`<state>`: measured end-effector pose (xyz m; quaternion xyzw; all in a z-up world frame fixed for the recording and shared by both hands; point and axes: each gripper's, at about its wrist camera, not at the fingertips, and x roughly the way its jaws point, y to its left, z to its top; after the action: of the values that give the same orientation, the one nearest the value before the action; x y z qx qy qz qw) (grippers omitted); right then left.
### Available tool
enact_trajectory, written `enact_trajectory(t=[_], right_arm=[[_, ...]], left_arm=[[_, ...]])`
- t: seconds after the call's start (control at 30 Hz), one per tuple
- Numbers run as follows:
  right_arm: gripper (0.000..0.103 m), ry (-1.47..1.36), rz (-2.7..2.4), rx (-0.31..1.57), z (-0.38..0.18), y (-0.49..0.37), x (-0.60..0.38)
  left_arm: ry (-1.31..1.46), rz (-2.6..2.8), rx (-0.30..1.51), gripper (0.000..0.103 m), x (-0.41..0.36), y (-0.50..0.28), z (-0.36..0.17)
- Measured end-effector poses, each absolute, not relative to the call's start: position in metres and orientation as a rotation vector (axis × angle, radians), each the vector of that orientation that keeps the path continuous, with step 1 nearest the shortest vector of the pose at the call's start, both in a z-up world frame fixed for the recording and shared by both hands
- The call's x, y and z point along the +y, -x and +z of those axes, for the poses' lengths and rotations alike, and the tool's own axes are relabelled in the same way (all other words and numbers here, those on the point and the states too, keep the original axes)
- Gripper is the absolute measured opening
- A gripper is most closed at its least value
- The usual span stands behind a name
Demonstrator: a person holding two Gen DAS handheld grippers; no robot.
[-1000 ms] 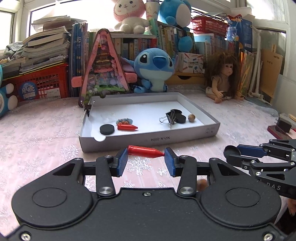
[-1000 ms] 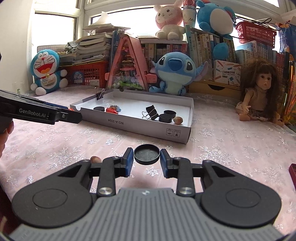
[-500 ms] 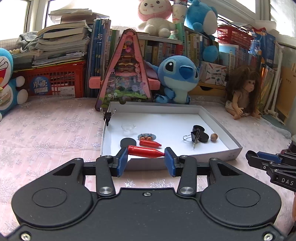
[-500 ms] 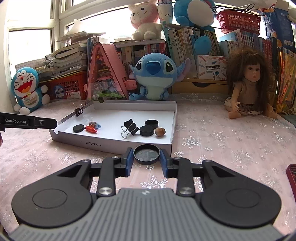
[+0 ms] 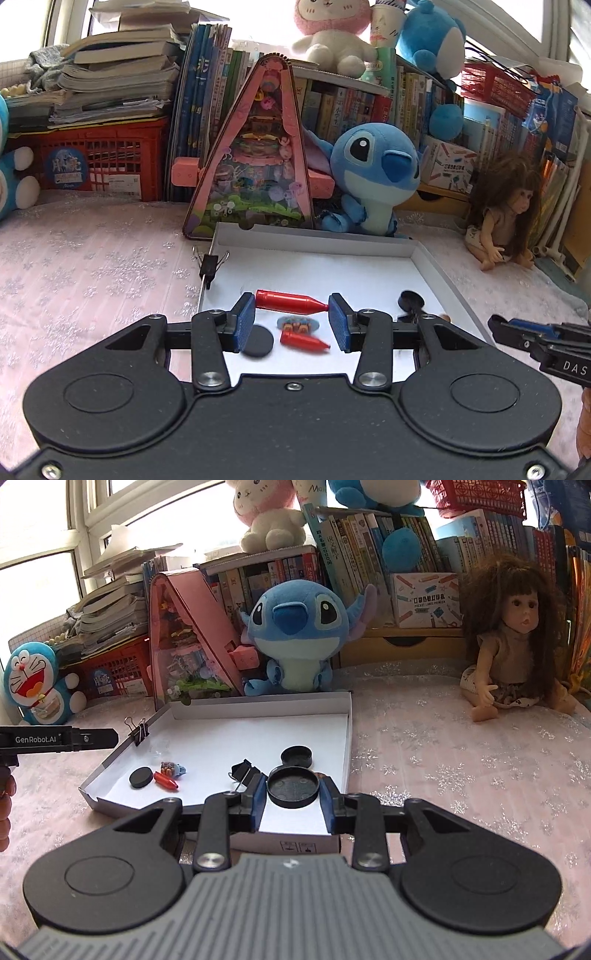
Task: Organize rigid objects
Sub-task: 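Carry the red crayon with the left tool while the right tool carries the lid to the tray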
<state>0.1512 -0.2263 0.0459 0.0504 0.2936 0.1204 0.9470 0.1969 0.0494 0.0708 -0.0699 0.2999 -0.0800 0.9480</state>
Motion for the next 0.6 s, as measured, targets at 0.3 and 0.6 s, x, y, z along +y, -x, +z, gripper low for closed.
enact_trajectory(t=[0.3,0.6], right_arm=[[0.036,-0.223,0.25,0.684,0.052,-0.225,-0.233],[0.036,-0.257,0.241,0.739,0.029,-0.269,-0.213]], left_arm=[[0.136,-0.137,0.692,0.041,0.039,-0.271,0.062],[0.099,-0.131,0.738,0.041,0.015,-0.3,0.026]])
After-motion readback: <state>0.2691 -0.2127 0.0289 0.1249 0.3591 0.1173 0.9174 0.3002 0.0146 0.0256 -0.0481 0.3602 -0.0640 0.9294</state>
